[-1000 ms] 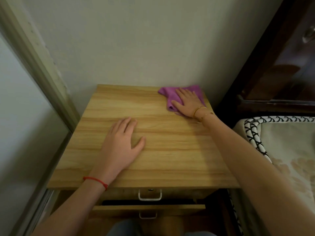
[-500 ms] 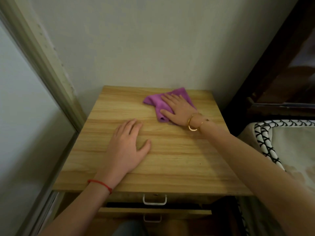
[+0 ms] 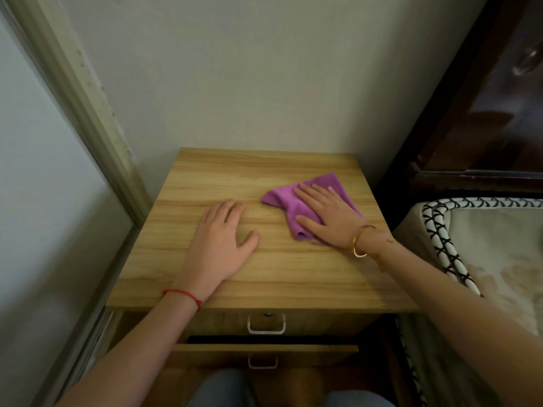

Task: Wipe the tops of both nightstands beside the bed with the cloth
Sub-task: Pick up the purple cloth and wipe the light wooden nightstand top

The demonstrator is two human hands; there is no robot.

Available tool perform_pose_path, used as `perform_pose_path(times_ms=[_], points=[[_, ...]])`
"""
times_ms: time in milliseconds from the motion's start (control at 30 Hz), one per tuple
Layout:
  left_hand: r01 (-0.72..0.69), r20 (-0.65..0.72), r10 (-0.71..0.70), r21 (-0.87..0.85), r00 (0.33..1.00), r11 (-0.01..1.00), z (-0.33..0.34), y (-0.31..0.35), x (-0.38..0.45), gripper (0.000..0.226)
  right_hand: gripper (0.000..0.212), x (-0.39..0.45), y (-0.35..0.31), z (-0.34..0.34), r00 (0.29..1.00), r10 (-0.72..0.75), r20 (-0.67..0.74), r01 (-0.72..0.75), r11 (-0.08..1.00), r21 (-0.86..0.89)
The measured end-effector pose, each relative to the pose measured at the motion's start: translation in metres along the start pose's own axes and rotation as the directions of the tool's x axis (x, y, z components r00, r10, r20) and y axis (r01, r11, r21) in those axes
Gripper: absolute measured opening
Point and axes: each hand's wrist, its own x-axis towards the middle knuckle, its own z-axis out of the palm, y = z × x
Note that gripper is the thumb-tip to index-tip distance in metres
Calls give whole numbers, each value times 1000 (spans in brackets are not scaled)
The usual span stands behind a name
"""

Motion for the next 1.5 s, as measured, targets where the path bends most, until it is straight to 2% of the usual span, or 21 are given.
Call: perform_pose_path(times_ms=[133, 200, 300, 367, 400, 500, 567, 700, 767, 833, 933, 1000, 1067, 1200, 1267, 1400, 1433, 1500], points=[[10, 22, -10, -6, 1000, 1000, -1, 0, -1, 67, 68, 11, 25, -5, 964, 264, 30, -262, 964, -47], [14, 26, -13, -15, 1000, 1000, -3, 0, -1, 67, 69, 8, 8, -3, 974, 228, 19, -226, 973, -53], [11, 56, -10, -21, 998, 1000, -3, -1, -1, 68, 77, -22, -32, 3, 999, 34, 2, -34, 999, -24], [13, 61, -12, -19, 998, 1000, -7, -3, -2, 68, 74, -38, -33, 2, 1000, -17, 1, 17, 1000, -9], [26, 67, -25, -19, 997, 999, -10, -5, -3, 68, 74, -40, -25, 0, 1000, 6, 11, -6, 1000, -5], [50, 70, -50, -5, 996, 999, -18, -17, -14, 68, 77, -39, 5, -7, 981, 195, 19, -195, 981, -8], [51, 54, -51, 5, 997, 999, -20, -23, -23, 68, 71, -40, 2, -7, 969, 248, 6, -248, 969, -17], [68, 59, -69, 23, 996, 997, -20, -29, -32, 68, 74, -73, -56, 1, 997, 79, 6, -79, 997, 22], [74, 57, -74, 14, 996, 997, -20, -29, -33, 68, 74, -93, -64, 1, 1000, 27, 5, -27, 999, 38], [77, 56, -77, 2, 995, 997, -20, -29, -34, 68, 74, -103, -47, -2, 998, 61, 13, -61, 997, 40], [75, 63, -75, 3, 995, 997, -19, -28, -34, 67, 74, -102, -7, -9, 968, 250, 9, -250, 968, 11], [81, 52, -81, 3, 995, 997, -19, -28, -35, 67, 70, -98, -6, -10, 947, 321, -8, -321, 947, -28], [89, 57, -88, -2, 994, 996, -19, -27, -35, 67, 69, -97, -32, -7, 964, 264, -16, -264, 964, -12], [92, 69, -94, 31, 993, 995, -20, -26, -35, 69, 69, -114, -81, 0, 999, 33, -6, -33, 999, 28], [88, 67, -90, 22, 994, 996, -21, -26, -36, 68, 70, -119, -64, -1, 998, 61, 4, -61, 997, 40], [77, 66, -79, 20, 995, 997, -21, -25, -37, 68, 77, -119, -15, -8, 955, 296, -25, -296, 955, -4], [80, 64, -81, 20, 995, 997, -21, -26, -36, 68, 76, -117, -18, -8, 952, 304, -29, -304, 952, -23], [81, 67, -82, 23, 994, 996, -20, -26, -36, 69, 73, -114, -44, -4, 975, 221, -23, -221, 975, 0]])
